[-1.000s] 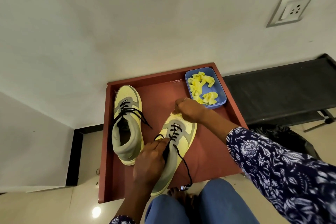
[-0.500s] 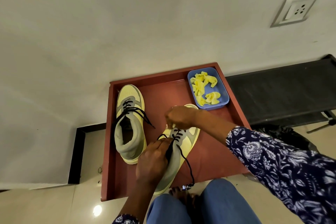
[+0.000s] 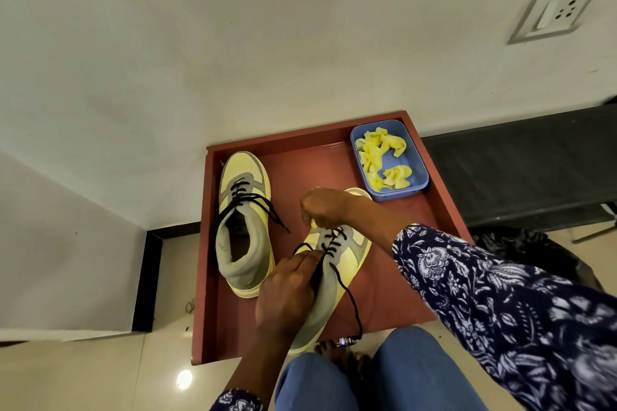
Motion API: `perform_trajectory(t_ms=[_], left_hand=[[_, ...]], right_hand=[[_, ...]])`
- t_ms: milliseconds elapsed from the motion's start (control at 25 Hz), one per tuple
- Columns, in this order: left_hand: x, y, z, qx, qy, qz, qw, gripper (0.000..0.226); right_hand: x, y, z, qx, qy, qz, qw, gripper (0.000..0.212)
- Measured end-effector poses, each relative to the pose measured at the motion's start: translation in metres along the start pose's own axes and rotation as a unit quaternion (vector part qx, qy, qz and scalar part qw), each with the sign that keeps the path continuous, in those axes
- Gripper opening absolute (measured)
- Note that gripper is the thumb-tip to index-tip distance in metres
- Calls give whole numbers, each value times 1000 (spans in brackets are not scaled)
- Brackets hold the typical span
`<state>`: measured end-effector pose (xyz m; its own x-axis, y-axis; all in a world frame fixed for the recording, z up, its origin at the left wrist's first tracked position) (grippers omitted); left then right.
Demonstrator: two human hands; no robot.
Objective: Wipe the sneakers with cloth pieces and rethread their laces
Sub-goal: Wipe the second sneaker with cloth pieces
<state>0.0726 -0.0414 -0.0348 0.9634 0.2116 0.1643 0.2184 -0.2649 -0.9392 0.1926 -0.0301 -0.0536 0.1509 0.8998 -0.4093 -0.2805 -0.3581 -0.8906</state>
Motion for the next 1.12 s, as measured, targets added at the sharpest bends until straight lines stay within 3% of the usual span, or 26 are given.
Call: perform_trajectory(t_ms=[280, 520, 600, 720, 840, 1120], left_hand=[[-1, 0, 0, -2, 5, 1, 1000, 41], [0, 0, 0, -2, 7, 0, 1000, 41], [-1, 0, 0, -2, 5, 1, 1000, 41], [0, 1, 0, -6, 3, 4, 1000, 41], [-1, 2, 1, -13, 2, 5, 1000, 39], [0, 0, 1, -18, -4, -2, 1000, 41]], right_hand=[[-19, -6, -7, 17, -13, 5, 1000, 27], [-25, -37, -38, 160, 94, -134, 973, 33], [-12, -20, -21, 154, 68, -84, 982, 26], [-2, 11, 7, 57, 21, 18, 998, 28], [-6, 8, 10, 9, -5, 7, 1000, 35], [-30, 0, -8, 38, -9, -59, 998, 34]])
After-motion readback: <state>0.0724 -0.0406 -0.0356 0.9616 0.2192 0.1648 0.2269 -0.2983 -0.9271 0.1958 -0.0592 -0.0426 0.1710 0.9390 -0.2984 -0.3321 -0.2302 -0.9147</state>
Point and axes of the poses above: each hand's wrist, its own x-axis towards the middle knuckle, its own y-axis out of the palm, z = x × y, the point moved 8 cm from there along x, towards the middle knuckle, and after that the axes turned 2 degrees about -y, right-handed, at the moved point
